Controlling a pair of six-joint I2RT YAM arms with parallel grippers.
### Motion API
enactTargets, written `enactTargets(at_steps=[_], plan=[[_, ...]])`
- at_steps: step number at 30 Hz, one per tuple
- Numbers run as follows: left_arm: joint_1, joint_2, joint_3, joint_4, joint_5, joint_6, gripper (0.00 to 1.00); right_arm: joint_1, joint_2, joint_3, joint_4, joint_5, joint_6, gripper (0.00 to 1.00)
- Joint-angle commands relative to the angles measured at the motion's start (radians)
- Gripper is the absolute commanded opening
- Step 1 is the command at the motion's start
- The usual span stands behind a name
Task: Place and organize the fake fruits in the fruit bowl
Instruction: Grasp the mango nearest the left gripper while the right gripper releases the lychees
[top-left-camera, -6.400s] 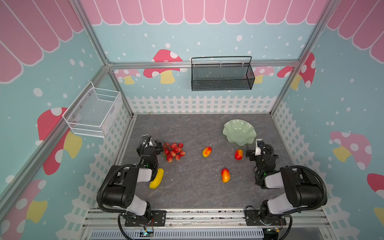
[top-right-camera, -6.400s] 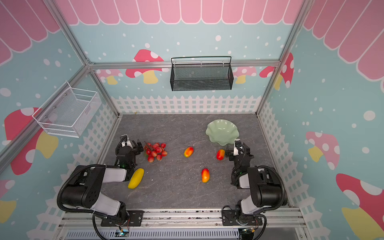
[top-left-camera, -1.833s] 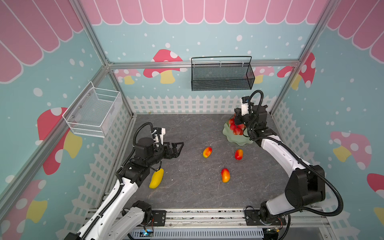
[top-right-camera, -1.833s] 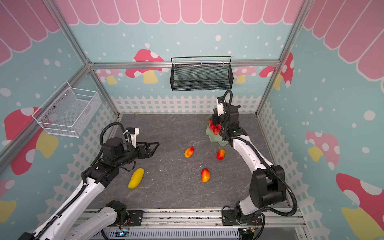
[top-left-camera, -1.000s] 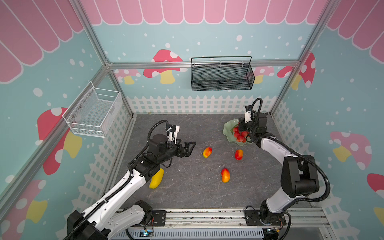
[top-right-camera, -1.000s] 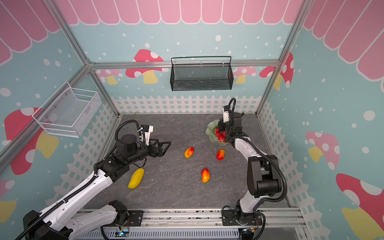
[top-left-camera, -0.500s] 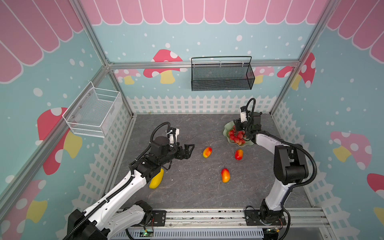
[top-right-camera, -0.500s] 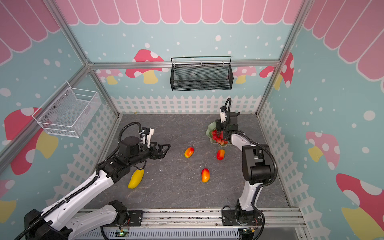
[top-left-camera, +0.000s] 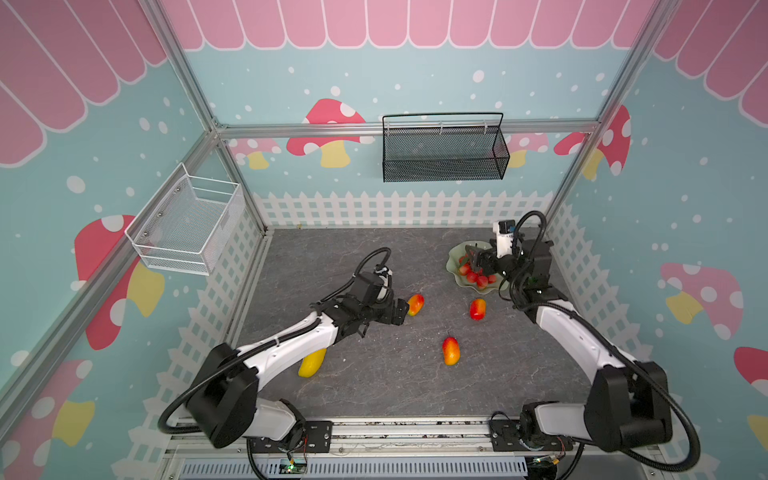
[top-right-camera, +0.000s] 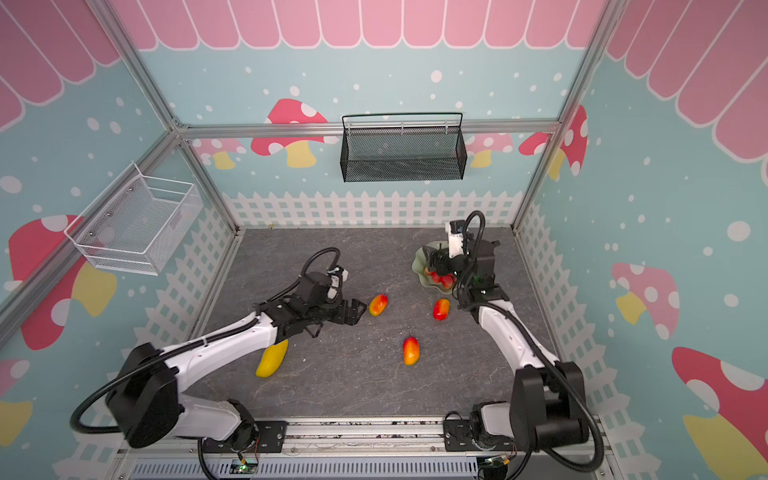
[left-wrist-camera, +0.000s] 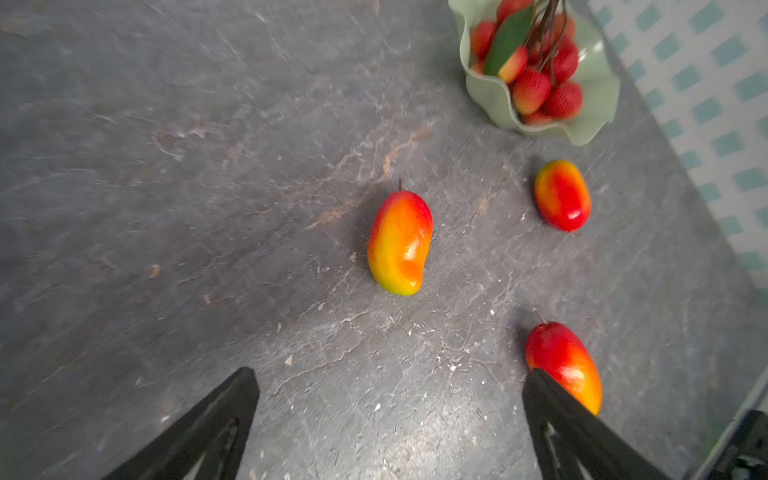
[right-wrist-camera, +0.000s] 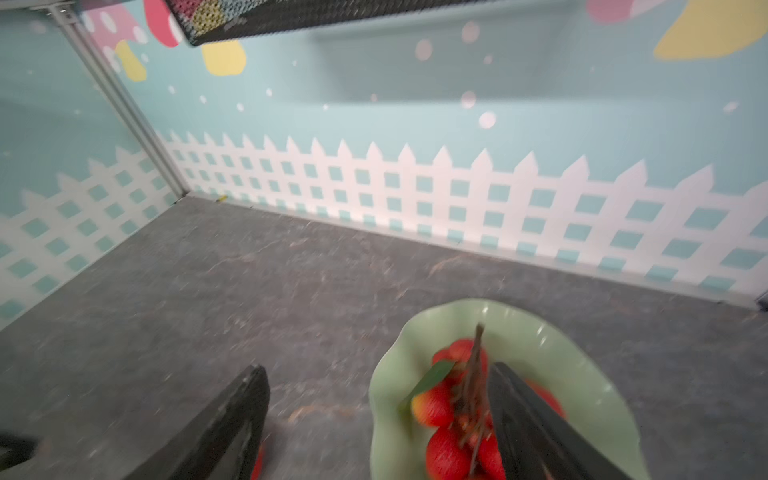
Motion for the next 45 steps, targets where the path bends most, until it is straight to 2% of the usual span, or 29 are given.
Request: enactTargets(at_steps=[1,5,10,21,27,31,37,42,45], plan=[[-0.024,0.12,0.098,0.053,-0.034,0.04,0.99,0.03,-0.096,-0.186,-0.07,-0.055,0.116,0.87],[-0.031,0.255,0.191,0.052,-0.07,0.054,0.96,0.032,-0.253,-0.34,-0.115,-0.037,0.182,0.88],[-0.032,0.356,0.244,0.053,-0.078,0.077,0.94,0.033,-0.362,-0.378,-0.186,-0.038,0.186,0.89],[-0.035,0.459,0.3,0.046,-0.081,0.082,0.85,0.032,-0.333,-0.388,-0.178,-0.057,0.197,0.89],[-0.048,0.486,0.324,0.023,-0.109,0.09,0.76,0.031,-0.334,-0.383,-0.191,-0.013,0.207,0.9],[-0.054,0.489,0.326,0.023,-0.103,0.088,0.69,0.026,-0.28,-0.324,-0.258,0.013,0.204,0.9],[-0.055,0.469,0.343,0.028,-0.064,0.085,0.55,-0.027,-0.292,-0.282,-0.315,0.079,0.225,0.93],[-0.064,0.425,0.406,0.04,-0.022,0.087,0.53,-0.102,-0.306,-0.29,-0.314,0.017,0.234,0.94],[-0.066,0.447,0.495,0.044,0.016,0.088,0.53,-0.14,-0.309,-0.3,-0.312,-0.015,0.242,0.93]])
